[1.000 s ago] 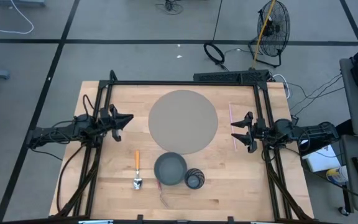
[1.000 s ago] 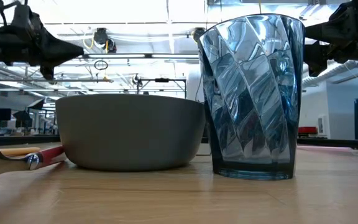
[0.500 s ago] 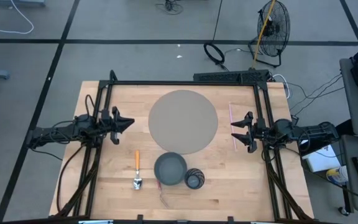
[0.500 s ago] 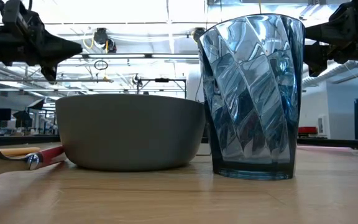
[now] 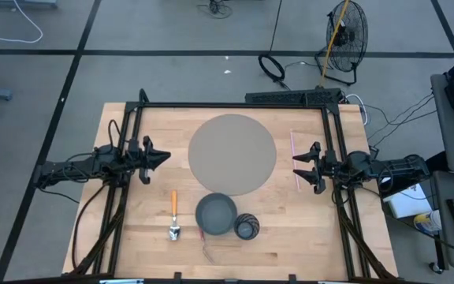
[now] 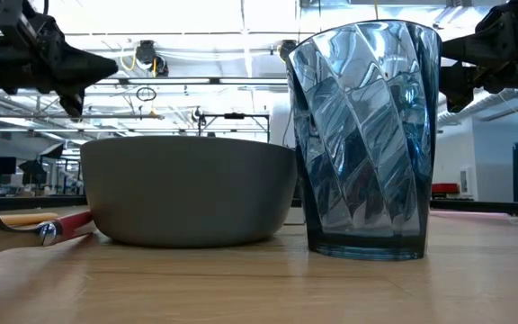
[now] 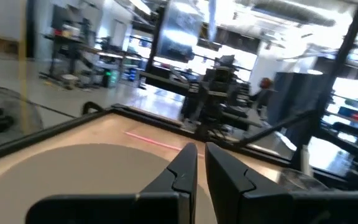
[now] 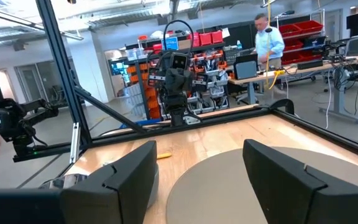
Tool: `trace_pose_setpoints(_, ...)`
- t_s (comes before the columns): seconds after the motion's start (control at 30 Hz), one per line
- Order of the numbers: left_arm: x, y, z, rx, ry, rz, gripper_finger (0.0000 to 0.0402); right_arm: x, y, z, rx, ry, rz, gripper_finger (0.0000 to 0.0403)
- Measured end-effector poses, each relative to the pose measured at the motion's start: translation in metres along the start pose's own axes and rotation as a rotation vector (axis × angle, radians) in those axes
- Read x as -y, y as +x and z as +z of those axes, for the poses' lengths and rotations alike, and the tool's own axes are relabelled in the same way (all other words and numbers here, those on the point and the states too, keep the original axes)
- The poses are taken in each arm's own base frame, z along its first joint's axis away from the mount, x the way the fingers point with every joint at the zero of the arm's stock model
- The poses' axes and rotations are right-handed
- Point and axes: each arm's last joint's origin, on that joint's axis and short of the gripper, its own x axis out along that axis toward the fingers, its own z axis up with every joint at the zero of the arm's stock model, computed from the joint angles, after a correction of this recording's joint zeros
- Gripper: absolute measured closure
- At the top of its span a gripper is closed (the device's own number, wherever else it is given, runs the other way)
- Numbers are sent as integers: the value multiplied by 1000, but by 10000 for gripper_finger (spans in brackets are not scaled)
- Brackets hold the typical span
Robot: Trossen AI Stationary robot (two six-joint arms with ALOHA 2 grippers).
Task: Pick & Place Utensil
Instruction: Put the dark blue bowl on the center gray placemat
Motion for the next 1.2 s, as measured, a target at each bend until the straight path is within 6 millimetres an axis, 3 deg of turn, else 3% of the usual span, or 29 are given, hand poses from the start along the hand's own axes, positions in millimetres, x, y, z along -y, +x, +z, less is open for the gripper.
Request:
trace_pose_setpoints(0.27,2,4,-2,-54,-33,-61,366,0,0,3,27,-18,5,165)
trace_pose_setpoints(0.5,9,14,9,49,75,-150,364,-1,0,6,64,-15,12,165)
trace_pose_setpoints(0.73,10,24,7,51,88,-138,317,-2,0,6,62,-15,41,167)
trace_pose_setpoints(0.9,9,28,6,52,51,-111,295,-2,1,6,53,-27,39,202)
trace_pose_setpoints(1.2,10,31,2,11,-28,-152,293,-2,1,5,45,-27,38,271)
